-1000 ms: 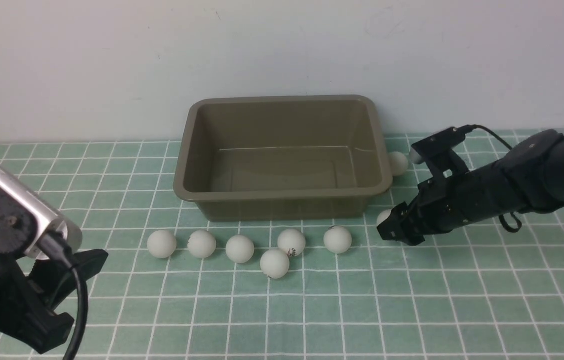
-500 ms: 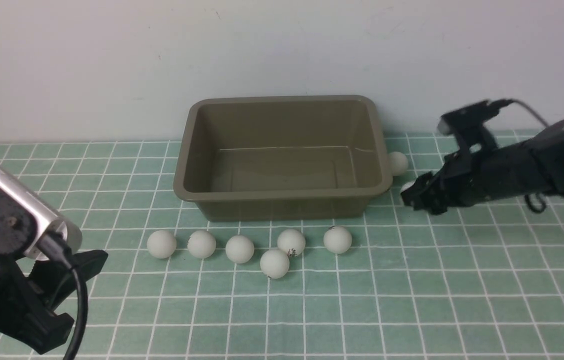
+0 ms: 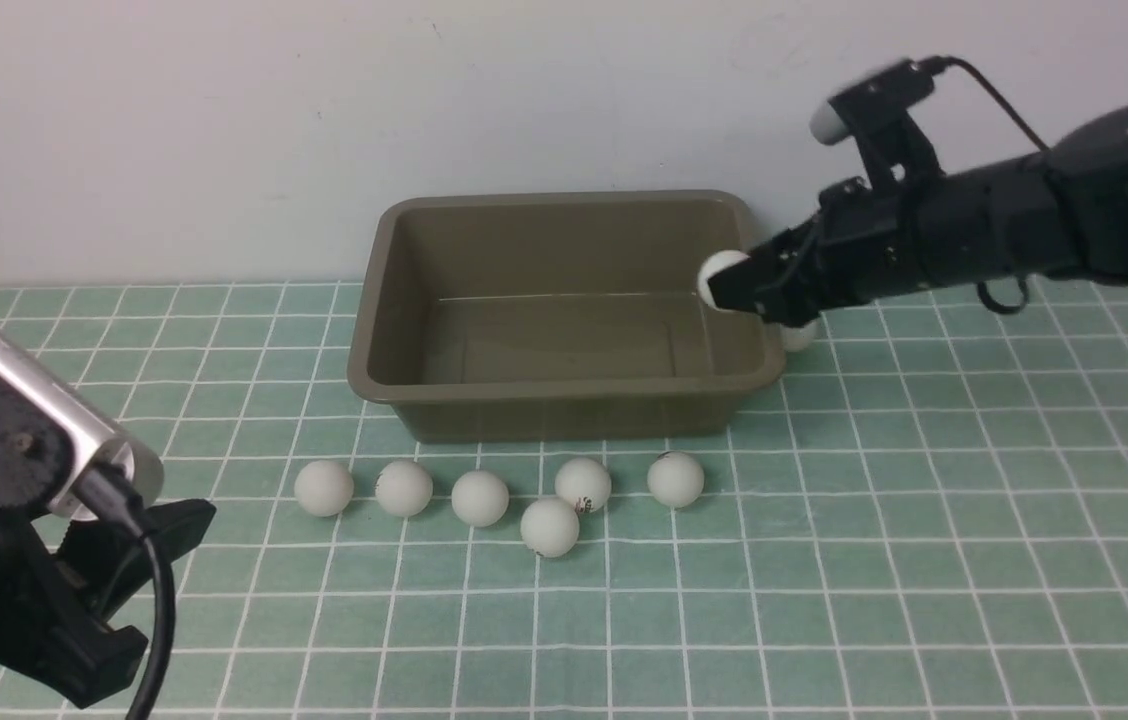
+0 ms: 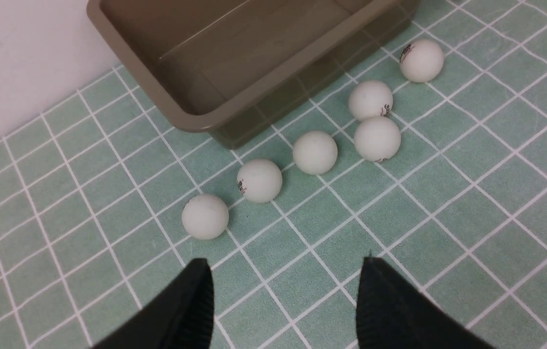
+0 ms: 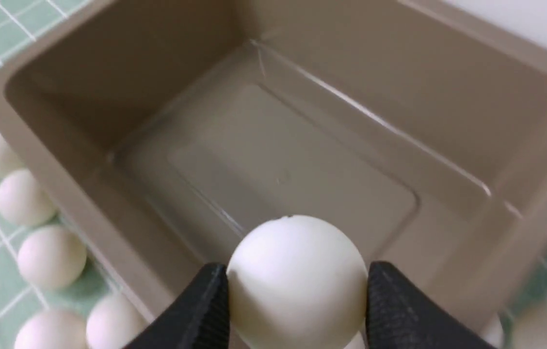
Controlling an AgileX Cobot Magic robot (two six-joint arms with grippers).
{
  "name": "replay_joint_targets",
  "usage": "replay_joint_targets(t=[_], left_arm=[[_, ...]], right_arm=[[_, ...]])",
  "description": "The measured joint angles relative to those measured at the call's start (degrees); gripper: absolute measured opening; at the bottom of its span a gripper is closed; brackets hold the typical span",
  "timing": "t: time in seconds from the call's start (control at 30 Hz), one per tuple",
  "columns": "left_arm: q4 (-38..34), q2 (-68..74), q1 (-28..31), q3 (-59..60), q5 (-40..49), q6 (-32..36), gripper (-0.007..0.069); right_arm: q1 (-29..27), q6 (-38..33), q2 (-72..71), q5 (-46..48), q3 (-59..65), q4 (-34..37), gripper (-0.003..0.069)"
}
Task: Put the table tennis balls in the box on the green coffee tablecloth.
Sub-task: 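Release the ping pong ball into the bin and lift the gripper away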
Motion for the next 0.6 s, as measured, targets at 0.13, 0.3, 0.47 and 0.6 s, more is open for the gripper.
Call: replay_joint_targets(t=[0.13, 0.3, 0.47, 0.6], left_arm=[[0.0, 0.0, 0.0, 0.0, 0.1, 0.0, 0.0363], [0.0, 0.0, 0.0, 0.0, 0.4, 0.0, 0.0363], [0.0, 0.0, 0.0, 0.0, 0.5, 0.0, 0.0363], [0.0, 0.0, 0.0, 0.0, 1.1, 0.0, 0.0363]], right_arm=[[2.0, 0.6, 5.4, 0.8, -4.9, 0.2, 0.0331], [2.4, 0.7, 9.0, 1.3, -6.5, 0.0, 0.0331], [2.2, -0.1, 8.9, 1.3, -6.7, 0.0, 0.0446], [0.9, -0.4, 7.6, -0.5, -6.7, 0.0, 0.0506]])
